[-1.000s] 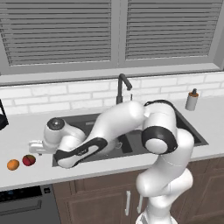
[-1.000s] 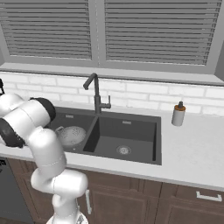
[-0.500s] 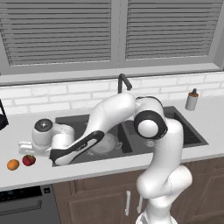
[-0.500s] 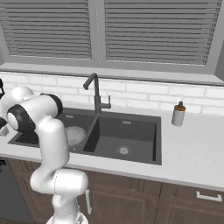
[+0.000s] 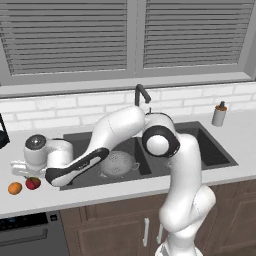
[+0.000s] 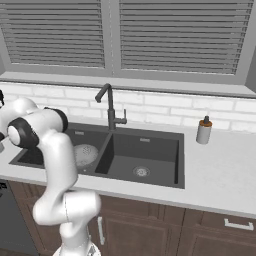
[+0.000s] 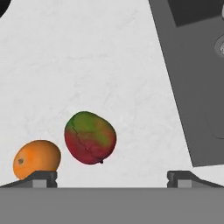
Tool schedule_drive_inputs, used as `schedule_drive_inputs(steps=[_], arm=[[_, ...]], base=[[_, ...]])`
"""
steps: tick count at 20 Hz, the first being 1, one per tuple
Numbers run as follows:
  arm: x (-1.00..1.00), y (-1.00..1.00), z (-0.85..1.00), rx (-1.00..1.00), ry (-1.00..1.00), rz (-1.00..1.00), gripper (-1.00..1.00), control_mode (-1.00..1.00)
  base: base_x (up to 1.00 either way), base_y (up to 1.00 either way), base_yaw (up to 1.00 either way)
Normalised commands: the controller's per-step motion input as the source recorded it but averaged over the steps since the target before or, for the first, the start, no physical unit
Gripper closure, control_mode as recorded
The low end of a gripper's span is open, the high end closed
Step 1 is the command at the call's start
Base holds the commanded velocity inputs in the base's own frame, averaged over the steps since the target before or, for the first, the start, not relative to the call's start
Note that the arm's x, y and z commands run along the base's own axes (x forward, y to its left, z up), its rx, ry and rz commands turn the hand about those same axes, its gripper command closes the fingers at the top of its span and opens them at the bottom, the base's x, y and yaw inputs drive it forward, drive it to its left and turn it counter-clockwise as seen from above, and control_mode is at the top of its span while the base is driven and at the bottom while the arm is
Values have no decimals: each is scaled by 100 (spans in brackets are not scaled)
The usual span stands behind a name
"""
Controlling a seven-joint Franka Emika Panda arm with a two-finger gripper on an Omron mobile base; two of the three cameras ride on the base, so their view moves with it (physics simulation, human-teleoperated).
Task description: Put the colander in the sink, put the mango, tangerine in the colander, and turn on the sink faucet and pour water over the colander.
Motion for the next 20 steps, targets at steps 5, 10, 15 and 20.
schedule_drive_inputs(steps=[5,10,15,20], arm=[[14,8,-9,0,0,-1,-100,-100],[4,2,-21,0,3,-3,-100,-100],[3,0,-19,0,4,-1,-100,-100],[17,0,-9,0,2,0,-100,-100]], base=[[0,0,0],[0,0,0],[0,0,0],[0,0,0]])
